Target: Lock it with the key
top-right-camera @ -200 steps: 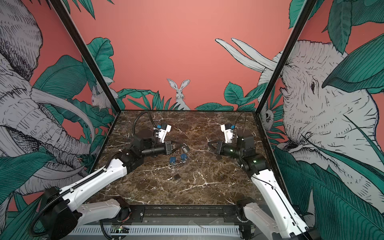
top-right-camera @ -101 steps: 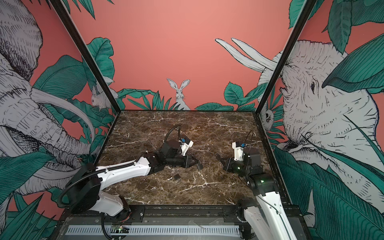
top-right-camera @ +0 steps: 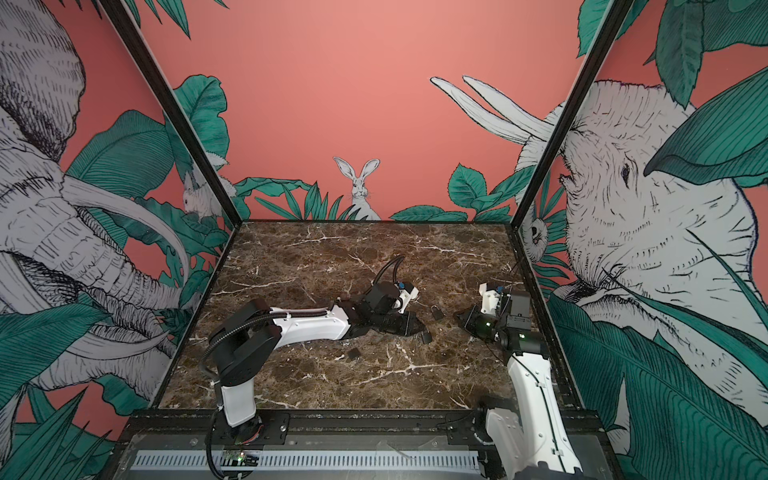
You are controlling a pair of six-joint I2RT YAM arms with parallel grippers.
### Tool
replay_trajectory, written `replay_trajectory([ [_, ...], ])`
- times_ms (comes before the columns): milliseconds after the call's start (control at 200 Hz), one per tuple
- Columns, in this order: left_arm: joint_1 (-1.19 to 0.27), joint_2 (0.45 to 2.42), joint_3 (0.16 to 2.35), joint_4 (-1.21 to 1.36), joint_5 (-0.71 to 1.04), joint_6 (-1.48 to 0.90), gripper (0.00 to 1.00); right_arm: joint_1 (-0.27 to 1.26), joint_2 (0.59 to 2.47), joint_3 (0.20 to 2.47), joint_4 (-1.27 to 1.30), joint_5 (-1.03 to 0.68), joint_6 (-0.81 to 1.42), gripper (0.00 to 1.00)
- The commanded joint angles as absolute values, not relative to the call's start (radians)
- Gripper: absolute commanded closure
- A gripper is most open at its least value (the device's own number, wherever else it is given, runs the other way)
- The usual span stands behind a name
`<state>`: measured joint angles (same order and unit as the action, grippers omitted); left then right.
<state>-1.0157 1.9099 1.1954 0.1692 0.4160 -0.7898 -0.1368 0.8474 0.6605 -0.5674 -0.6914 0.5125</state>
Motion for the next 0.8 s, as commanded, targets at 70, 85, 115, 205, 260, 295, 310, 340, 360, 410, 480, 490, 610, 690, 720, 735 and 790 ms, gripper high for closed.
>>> replay_trajectory([
  [70,-1.019,1.985,1.276,0.198,0.454,-0.835,1.00,-0.144,0.862,0.675,-0.495,-0.759,0.502,1.00],
  [85,-1.019,1.992,1.279,0.201,0.455,-0.839,1.00,-0.143,0.865,0.678,-0.496,-0.759,0.501,1.00],
  [115,-1.019,2.006,1.284,0.209,0.459,-0.851,1.00,-0.144,0.869,0.683,-0.502,-0.756,0.499,1.00],
  [205,-1.021,2.037,1.293,0.232,0.463,-0.885,1.00,-0.143,0.871,0.686,-0.506,-0.743,0.496,1.00],
  [260,-1.022,2.053,1.295,0.241,0.463,-0.899,1.00,-0.144,0.868,0.686,-0.514,-0.737,0.488,1.00],
  [295,-1.022,2.062,1.295,0.244,0.463,-0.902,1.00,-0.144,0.866,0.684,-0.515,-0.735,0.485,1.00],
  [310,-1.022,2.064,1.296,0.245,0.463,-0.905,1.00,-0.143,0.865,0.682,-0.516,-0.735,0.483,1.00],
  [340,-1.023,2.073,1.299,0.246,0.463,-0.906,1.00,-0.144,0.862,0.681,-0.517,-0.735,0.482,1.00],
  [360,-1.023,2.077,1.301,0.245,0.463,-0.907,1.00,-0.144,0.861,0.678,-0.518,-0.733,0.482,1.00],
  [410,-1.025,2.090,1.307,0.246,0.463,-0.911,1.00,-0.144,0.855,0.669,-0.518,-0.731,0.480,1.00],
  [480,-1.028,2.103,1.313,0.247,0.460,-0.921,1.00,-0.143,0.849,0.655,-0.511,-0.735,0.483,1.00],
  [490,-1.029,2.104,1.313,0.247,0.460,-0.922,1.00,-0.144,0.848,0.653,-0.511,-0.736,0.483,1.00],
  [610,-1.032,2.117,1.318,0.247,0.453,-0.925,1.00,-0.144,0.833,0.631,-0.508,-0.749,0.488,1.00],
  [690,-1.032,2.130,1.325,0.246,0.458,-0.931,1.00,-0.143,0.817,0.622,-0.513,-0.743,0.493,1.00],
  [720,-1.032,2.134,1.330,0.241,0.459,-0.932,1.00,-0.144,0.812,0.620,-0.516,-0.739,0.492,1.00],
  [735,-1.032,2.135,1.333,0.238,0.459,-0.933,1.00,-0.144,0.810,0.617,-0.515,-0.739,0.492,1.00],
  [790,-1.032,2.140,1.338,0.229,0.459,-0.932,1.00,-0.143,0.805,0.615,-0.520,-0.736,0.489,1.00],
])
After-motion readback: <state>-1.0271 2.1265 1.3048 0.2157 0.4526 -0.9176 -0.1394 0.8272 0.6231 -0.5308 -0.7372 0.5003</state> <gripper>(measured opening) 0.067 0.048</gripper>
